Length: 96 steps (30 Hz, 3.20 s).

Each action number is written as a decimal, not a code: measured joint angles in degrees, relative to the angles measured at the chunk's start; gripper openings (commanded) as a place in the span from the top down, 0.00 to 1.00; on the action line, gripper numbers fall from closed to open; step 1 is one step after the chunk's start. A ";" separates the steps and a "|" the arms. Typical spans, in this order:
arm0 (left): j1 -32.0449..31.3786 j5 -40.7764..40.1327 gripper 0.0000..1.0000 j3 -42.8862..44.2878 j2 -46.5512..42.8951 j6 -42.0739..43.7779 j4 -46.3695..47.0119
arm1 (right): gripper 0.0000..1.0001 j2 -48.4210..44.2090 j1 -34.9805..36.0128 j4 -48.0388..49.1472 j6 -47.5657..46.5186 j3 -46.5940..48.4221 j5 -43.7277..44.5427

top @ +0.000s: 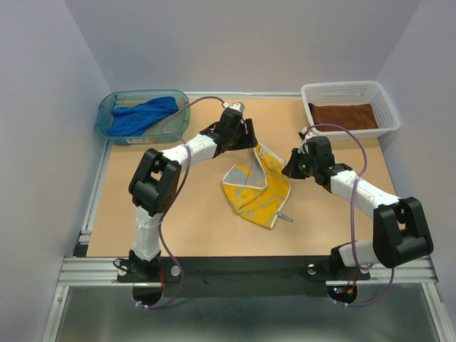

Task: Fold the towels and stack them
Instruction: Flatten out the crumpled towel

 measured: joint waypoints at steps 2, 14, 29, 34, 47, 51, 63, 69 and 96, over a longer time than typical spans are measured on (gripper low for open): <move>-0.09 0.61 0.32 1.60 2.73 0.02 -0.59 | 0.99 0.00 0.00 0.00 0.00 0.00 0.00; -0.15 2.58 0.37 7.23 10.80 -0.39 -2.10 | 0.99 0.00 0.00 0.00 0.00 0.00 0.04; -0.37 3.96 0.99 8.26 12.96 1.16 2.12 | 1.00 0.09 0.00 -0.37 -0.04 0.09 0.83; -0.04 -0.55 1.00 4.96 7.78 6.21 1.40 | 0.99 0.09 0.00 -3.93 -1.27 2.93 3.50; 1.57 -12.61 1.00 13.51 -23.89 26.36 -2.99 | 0.99 -0.11 -0.42 -8.33 -7.61 37.18 11.96; 1.40 -11.06 1.00 13.75 -29.55 28.85 -3.61 | 1.00 -1.88 -0.39 -8.15 -10.51 42.56 12.28; -0.81 1.42 1.00 2.05 -51.15 31.50 -3.65 | 1.00 -20.98 0.39 -9.05 -19.02 42.84 1.40; -1.11 2.32 0.99 -0.42 -55.01 29.33 -2.05 | 1.00 -22.38 0.42 -10.01 -19.54 42.82 -2.73; 15.21 -1.36 0.94 7.43 2.73 25.38 5.42 | 1.00 33.79 -2.60 -1.97 -25.03 48.61 8.31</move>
